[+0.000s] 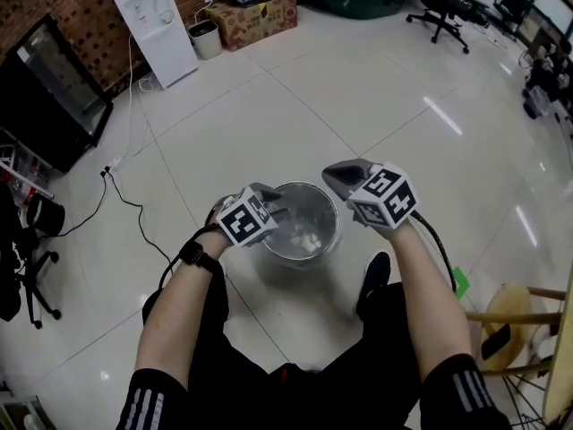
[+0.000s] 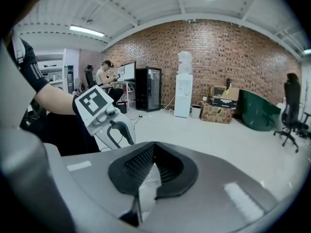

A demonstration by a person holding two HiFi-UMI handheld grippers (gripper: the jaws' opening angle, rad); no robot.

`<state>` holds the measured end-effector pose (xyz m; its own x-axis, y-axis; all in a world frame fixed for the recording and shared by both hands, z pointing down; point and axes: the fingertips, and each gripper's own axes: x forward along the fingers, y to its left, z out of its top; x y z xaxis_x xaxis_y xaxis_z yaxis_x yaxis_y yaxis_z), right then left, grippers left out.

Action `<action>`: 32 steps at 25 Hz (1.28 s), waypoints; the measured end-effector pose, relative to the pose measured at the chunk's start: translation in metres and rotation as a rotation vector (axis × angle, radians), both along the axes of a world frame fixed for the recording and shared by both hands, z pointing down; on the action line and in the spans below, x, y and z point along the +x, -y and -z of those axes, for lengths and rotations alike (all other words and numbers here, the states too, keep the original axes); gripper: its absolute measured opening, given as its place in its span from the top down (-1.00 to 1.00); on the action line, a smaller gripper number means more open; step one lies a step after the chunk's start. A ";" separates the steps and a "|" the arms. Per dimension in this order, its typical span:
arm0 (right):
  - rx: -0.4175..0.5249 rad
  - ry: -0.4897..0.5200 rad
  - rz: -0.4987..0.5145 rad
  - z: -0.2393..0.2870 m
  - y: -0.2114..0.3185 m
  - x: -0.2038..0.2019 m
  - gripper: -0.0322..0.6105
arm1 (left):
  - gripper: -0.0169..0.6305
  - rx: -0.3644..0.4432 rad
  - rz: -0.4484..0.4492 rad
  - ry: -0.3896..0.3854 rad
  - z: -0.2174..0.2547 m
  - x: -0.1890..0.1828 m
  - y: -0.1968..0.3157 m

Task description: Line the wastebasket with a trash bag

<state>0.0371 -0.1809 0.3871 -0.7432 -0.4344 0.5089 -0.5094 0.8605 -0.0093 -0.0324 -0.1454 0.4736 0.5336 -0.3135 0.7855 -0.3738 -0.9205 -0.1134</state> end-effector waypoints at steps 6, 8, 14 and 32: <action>-0.090 0.084 -0.018 -0.003 -0.032 -0.011 0.88 | 0.54 0.035 0.077 -0.097 0.034 -0.045 -0.024; -0.084 0.082 -0.010 -0.007 -0.038 -0.017 0.88 | 0.55 0.044 0.061 -0.077 0.037 -0.051 -0.029; -0.064 0.033 -0.004 -0.016 -0.026 -0.025 0.88 | 0.56 0.072 0.005 -0.086 0.042 -0.042 -0.015; -0.032 -0.063 0.025 -0.028 -0.012 -0.034 0.88 | 0.58 0.090 0.024 -0.104 0.040 -0.061 -0.014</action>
<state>0.0030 -0.1689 0.4147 -0.7195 -0.3991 0.5683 -0.4884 0.8726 -0.0056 -0.0934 -0.1314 0.4337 0.6024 -0.3936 0.6944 -0.4096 -0.8991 -0.1543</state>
